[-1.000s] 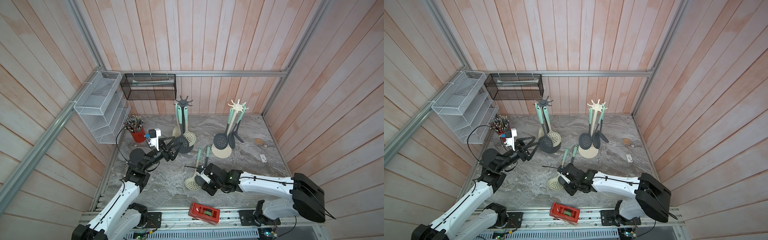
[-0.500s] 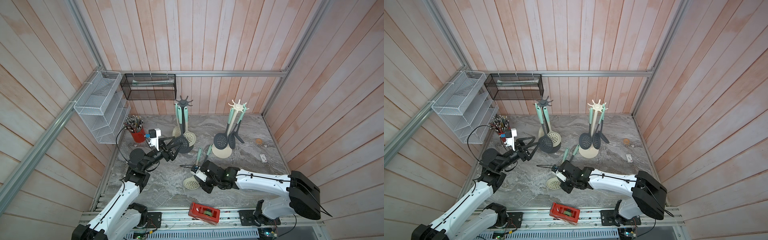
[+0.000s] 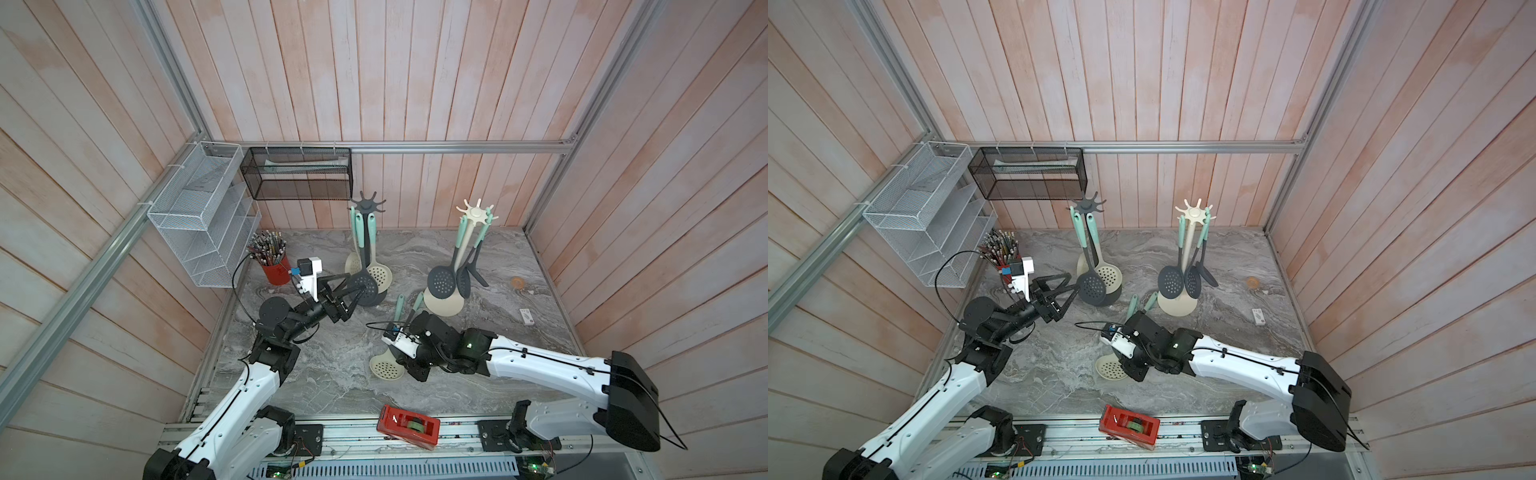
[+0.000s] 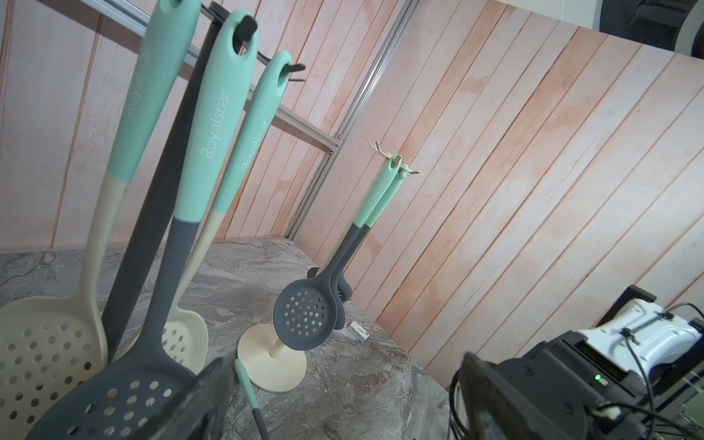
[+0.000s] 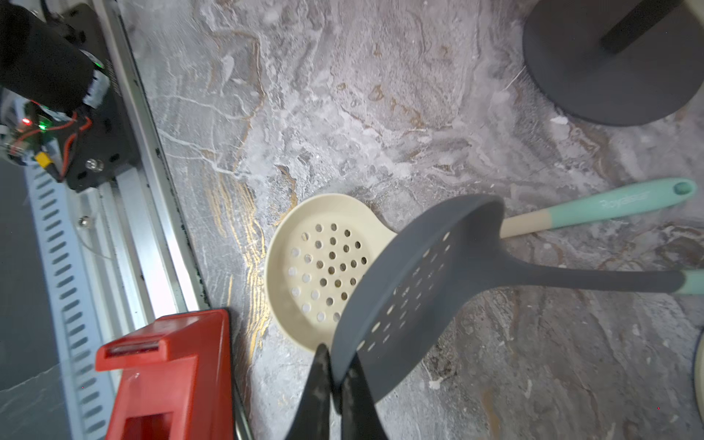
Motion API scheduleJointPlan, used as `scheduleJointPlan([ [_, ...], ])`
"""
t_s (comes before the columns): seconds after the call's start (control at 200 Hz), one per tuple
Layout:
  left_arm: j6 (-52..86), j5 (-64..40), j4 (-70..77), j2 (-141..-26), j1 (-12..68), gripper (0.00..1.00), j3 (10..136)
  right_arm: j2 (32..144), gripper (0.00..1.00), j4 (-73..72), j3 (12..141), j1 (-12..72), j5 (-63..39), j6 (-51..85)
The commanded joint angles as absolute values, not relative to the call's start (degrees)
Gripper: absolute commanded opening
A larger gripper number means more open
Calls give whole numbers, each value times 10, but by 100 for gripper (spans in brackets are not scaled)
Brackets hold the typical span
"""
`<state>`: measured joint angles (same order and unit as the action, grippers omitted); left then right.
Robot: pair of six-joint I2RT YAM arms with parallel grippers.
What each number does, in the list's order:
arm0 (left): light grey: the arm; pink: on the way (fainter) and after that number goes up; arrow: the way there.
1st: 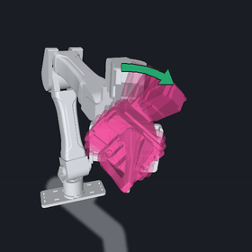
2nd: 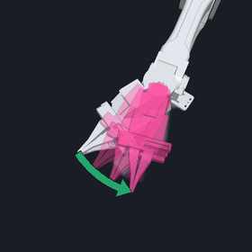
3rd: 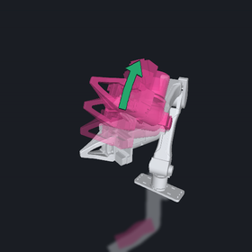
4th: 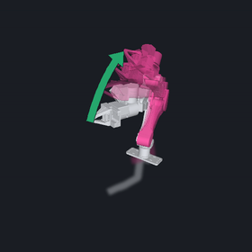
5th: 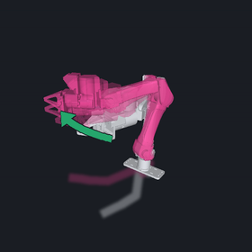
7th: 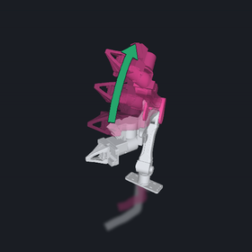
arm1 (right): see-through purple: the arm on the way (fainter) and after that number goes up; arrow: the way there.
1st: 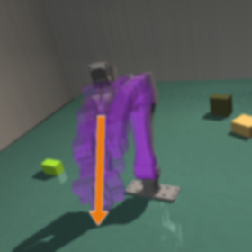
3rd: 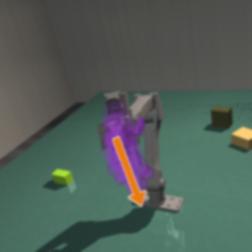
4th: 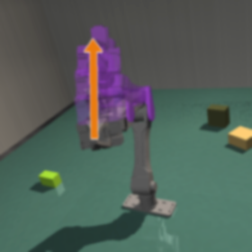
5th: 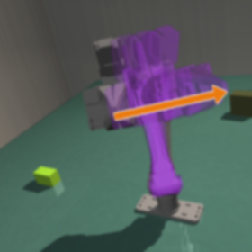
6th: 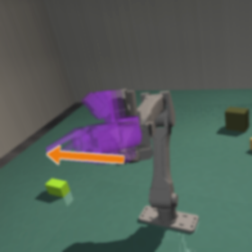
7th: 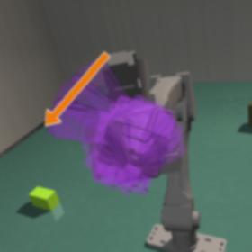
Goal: Hang the skimmer on the kitchen utensil rack
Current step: Pick up the skimmer from the center of the board.
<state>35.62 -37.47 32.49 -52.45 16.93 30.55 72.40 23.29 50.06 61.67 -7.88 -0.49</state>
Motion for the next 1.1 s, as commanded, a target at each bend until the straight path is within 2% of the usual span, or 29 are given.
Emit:
scheduleJointPlan([
  [0.0,360,-380,312,-518,169,94,319,679,0,239,516,614,-81,-21],
  [0.53,387,-436,246,-542,173,94,366,543,0,148,510,614,-19,-60],
  [0.685,387,-467,215,-580,198,93,401,522,0,131,523,613,-50,-82],
  [0.82,340,-438,101,-615,243,94,470,524,0,147,554,613,-107,-95],
  [1.095,346,-413,24,-662,260,93,526,517,0,232,593,613,-184,-115],
])
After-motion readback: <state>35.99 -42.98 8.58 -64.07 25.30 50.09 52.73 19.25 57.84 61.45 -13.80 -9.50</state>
